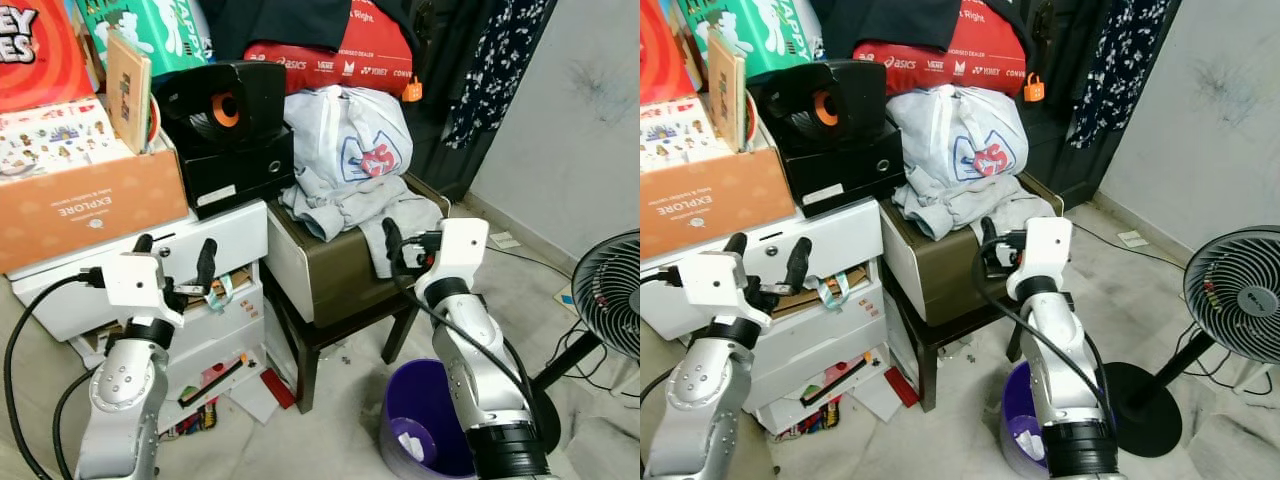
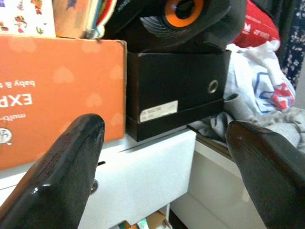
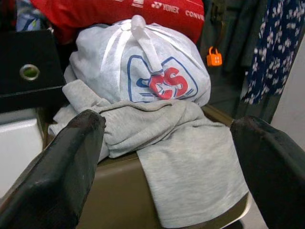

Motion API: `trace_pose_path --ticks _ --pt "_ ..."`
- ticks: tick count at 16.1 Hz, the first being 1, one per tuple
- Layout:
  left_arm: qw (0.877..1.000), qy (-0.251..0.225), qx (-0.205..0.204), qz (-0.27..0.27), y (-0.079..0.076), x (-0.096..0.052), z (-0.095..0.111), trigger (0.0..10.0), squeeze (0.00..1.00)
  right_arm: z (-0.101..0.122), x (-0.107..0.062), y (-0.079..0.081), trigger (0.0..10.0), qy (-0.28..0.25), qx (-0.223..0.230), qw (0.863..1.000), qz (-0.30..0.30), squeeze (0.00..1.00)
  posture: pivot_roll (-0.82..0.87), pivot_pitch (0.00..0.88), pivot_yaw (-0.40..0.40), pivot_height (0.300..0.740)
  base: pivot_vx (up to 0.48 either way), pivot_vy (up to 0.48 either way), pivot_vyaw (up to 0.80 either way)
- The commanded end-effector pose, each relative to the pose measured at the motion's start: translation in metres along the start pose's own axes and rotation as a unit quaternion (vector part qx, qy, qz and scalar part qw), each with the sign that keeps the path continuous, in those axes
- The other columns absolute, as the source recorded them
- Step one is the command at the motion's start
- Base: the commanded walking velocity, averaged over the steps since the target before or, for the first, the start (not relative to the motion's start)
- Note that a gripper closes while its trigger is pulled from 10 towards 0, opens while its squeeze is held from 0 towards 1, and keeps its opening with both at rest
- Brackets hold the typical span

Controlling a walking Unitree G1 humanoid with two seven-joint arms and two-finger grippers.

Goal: Clean up the room

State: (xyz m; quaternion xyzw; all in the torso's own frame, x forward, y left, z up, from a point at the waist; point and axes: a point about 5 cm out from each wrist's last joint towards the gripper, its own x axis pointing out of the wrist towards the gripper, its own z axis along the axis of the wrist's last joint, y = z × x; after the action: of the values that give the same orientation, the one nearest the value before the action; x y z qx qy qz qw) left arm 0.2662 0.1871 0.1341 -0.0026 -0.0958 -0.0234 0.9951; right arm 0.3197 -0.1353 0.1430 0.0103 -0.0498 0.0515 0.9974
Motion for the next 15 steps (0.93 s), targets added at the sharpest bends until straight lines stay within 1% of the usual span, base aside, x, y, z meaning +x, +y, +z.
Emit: trace_pose_path --ticks 1,3,5,7,9,11,14,15 --pt "1.0 -0.008 0.003 -0.006 -0.004 0.003 0.004 10.0 0.0 0.004 0.002 -0.002 10.0 -0.013 -0.018 1.0 0.003 0.0 -0.03 0.0 -0.067 0.74 0.0 0.0 0.0" --pt "1.0 -0.007 0.001 -0.008 -0.006 0.004 0.004 10.0 0.0 0.004 0.001 -0.002 10.0 -0.012 -0.018 1.0 0.008 0.0 -0.04 0.0 -0.068 0.74 0.0 0.0 0.0" --pt "1.0 -0.006 0.003 -0.015 -0.008 0.002 0.003 10.0 0.0 0.001 -0.001 -0.004 10.0 0.009 -0.008 1.0 -0.002 0.0 -0.04 0.0 -0.072 0.74 0.0 0.0 0.0" --pt "1.0 -0.007 0.003 -0.029 -0.012 0.0 0.003 10.0 0.0 0.001 -0.004 -0.004 10.0 0.004 -0.012 1.0 -0.006 0.0 -0.04 0.0 -0.073 0.74 0.0 0.0 0.0" --pt "0.998 -0.01 0.008 -0.065 -0.022 -0.007 0.005 10.0 0.0 0.002 -0.009 -0.006 10.0 0.0 -0.008 1.0 -0.013 0.0 -0.04 0.017 -0.076 0.74 0.0 0.0 0.63" --pt "0.995 -0.012 0.018 -0.092 -0.029 -0.016 0.008 10.0 0.0 0.001 -0.013 -0.009 10.0 0.005 0.003 1.0 -0.016 0.0 -0.04 0.039 -0.078 0.74 0.0 0.0 0.0" --pt "0.996 -0.004 0.019 -0.087 -0.029 -0.027 0.01 10.0 0.0 -0.001 -0.021 -0.007 10.0 0.013 -0.003 1.0 -0.009 0.0 -0.04 0.069 -0.084 0.74 0.0 0.0 0.0" --pt "0.996 0.0 0.016 -0.085 -0.029 -0.028 0.01 10.0 0.0 -0.002 -0.022 -0.005 10.0 0.016 -0.001 1.0 -0.005 0.0 -0.04 0.08 -0.087 0.74 0.0 0.0 0.42"
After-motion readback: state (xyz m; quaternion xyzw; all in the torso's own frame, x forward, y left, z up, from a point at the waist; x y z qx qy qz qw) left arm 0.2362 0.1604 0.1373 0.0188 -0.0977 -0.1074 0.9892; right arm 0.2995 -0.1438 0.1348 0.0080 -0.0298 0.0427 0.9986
